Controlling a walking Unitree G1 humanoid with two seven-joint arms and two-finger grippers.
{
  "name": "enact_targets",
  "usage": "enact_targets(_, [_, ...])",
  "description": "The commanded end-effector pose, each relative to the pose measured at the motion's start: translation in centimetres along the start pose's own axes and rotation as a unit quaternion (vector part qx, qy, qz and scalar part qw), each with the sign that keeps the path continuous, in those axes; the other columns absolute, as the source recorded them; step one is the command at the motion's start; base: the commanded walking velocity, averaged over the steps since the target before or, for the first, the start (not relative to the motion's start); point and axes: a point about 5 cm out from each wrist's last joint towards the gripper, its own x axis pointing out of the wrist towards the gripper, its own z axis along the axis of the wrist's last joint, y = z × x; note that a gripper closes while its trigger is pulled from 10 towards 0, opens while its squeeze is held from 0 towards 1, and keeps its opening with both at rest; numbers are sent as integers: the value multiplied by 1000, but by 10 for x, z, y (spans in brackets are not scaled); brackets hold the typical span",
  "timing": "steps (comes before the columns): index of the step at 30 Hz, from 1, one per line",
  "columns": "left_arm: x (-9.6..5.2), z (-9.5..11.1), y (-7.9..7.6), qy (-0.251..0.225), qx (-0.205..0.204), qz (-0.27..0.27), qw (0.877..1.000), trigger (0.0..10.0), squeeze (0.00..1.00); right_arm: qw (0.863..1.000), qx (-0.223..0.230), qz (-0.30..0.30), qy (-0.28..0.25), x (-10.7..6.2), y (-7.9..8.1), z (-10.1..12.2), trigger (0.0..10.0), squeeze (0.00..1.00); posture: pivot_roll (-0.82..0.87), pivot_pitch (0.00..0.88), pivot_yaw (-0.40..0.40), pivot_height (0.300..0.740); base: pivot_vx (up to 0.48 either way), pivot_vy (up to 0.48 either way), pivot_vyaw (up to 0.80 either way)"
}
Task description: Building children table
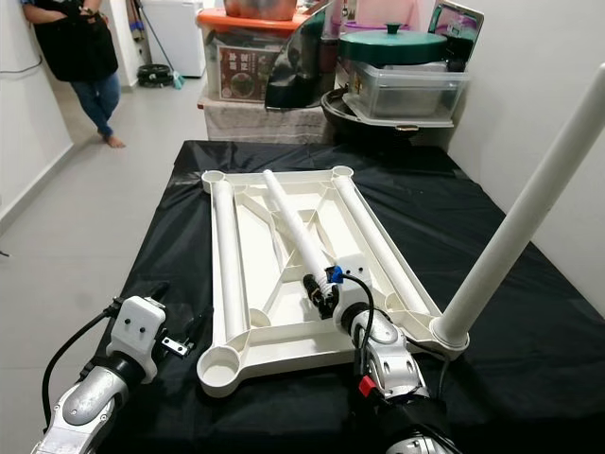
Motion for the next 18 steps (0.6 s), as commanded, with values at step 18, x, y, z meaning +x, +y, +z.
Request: enact_targets(18, [20,19,29,-33,-228,29,973,10000,0,938,115,269,-184,-35,41,60,0,0,90,0,-75,740,0,0,0])
